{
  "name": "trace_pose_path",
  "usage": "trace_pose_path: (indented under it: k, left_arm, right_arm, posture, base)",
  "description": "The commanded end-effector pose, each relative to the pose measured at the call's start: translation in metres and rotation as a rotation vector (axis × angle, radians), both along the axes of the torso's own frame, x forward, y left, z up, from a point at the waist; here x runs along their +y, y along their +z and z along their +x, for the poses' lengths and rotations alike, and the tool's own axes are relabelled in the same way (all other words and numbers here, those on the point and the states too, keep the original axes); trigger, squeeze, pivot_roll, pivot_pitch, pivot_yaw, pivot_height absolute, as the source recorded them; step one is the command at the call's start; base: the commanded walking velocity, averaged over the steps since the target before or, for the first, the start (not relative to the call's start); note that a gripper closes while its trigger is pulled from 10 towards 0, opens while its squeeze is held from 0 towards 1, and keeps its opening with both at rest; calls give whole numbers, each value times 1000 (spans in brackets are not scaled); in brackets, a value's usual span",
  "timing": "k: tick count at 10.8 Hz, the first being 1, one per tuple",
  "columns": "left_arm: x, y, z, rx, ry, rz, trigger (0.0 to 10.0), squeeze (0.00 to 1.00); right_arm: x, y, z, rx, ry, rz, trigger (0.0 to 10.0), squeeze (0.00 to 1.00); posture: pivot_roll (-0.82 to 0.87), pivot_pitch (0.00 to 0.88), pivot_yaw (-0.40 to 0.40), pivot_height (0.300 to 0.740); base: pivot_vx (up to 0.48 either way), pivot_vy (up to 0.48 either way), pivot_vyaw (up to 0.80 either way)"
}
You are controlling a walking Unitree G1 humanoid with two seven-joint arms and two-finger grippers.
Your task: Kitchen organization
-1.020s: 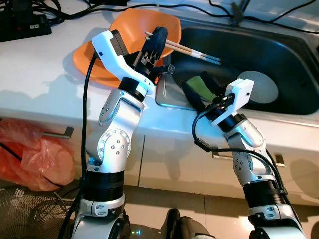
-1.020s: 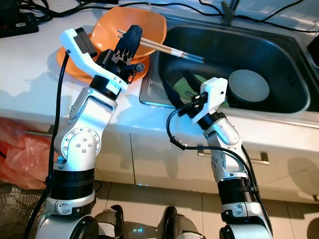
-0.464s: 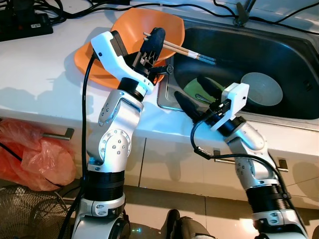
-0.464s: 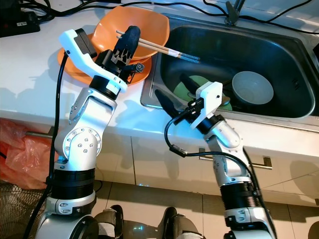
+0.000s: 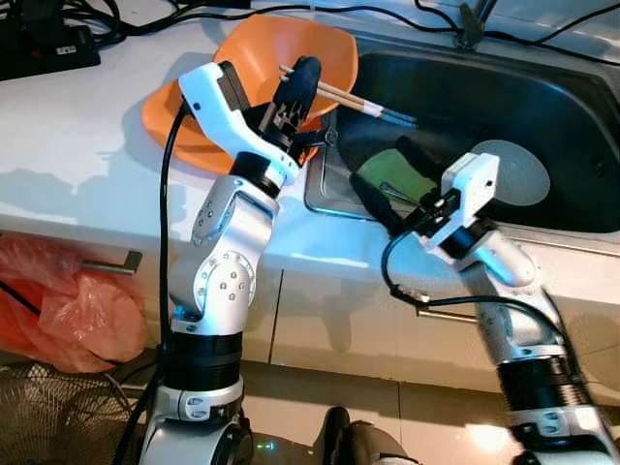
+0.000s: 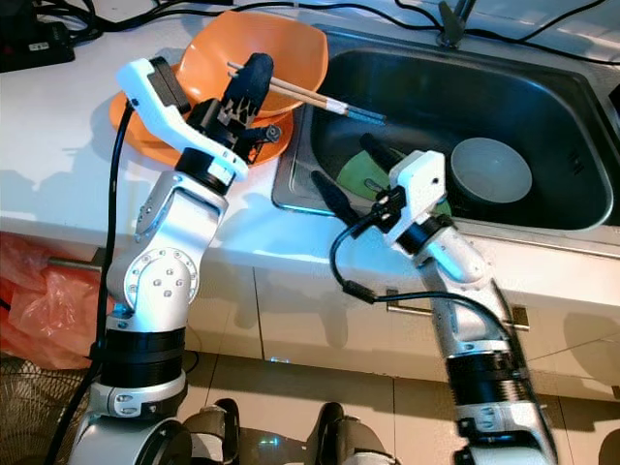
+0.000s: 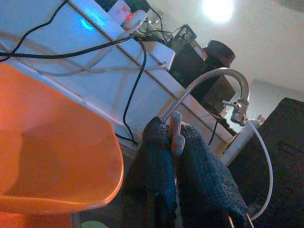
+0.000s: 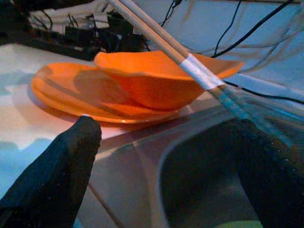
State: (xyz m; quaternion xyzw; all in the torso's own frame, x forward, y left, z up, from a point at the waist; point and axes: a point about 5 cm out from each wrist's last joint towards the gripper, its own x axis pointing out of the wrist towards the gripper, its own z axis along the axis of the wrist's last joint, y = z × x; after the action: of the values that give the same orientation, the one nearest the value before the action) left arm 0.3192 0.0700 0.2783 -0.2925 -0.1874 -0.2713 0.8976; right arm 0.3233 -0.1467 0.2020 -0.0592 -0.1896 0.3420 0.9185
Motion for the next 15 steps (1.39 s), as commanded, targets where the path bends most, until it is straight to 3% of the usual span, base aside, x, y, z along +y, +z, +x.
trace_pose_path:
  k: [1, 4, 11, 15]
  left_arm:
    - [-7, -3, -2, 12, -20, 18, 10000, 0]
    - [-15, -8, -3, 10, -43, 88, 10000, 0]
    - [-28, -17, -9, 4, -135, 197, 10000, 0]
    - [-33, -14, -15, -28, -177, 217, 10000, 0]
  right_arm:
    - [-2, 9, -1, -43, -7, -35, 10000, 0]
    - [-7, 17, 3, -85, -61, -113, 10000, 0]
    - [8, 18, 8, -110, -41, -140, 10000, 0]
    - [11, 11, 12, -99, -67, -150, 10000, 0]
  posture:
    - [186, 205, -92, 740]
    - [185, 206, -92, 740]
    - [194, 199, -91, 740]
    - [201, 186, -88, 740]
  base:
    - [0, 0, 0]
    - [0, 0, 0]
    - [0, 0, 0]
    - [0, 0, 0]
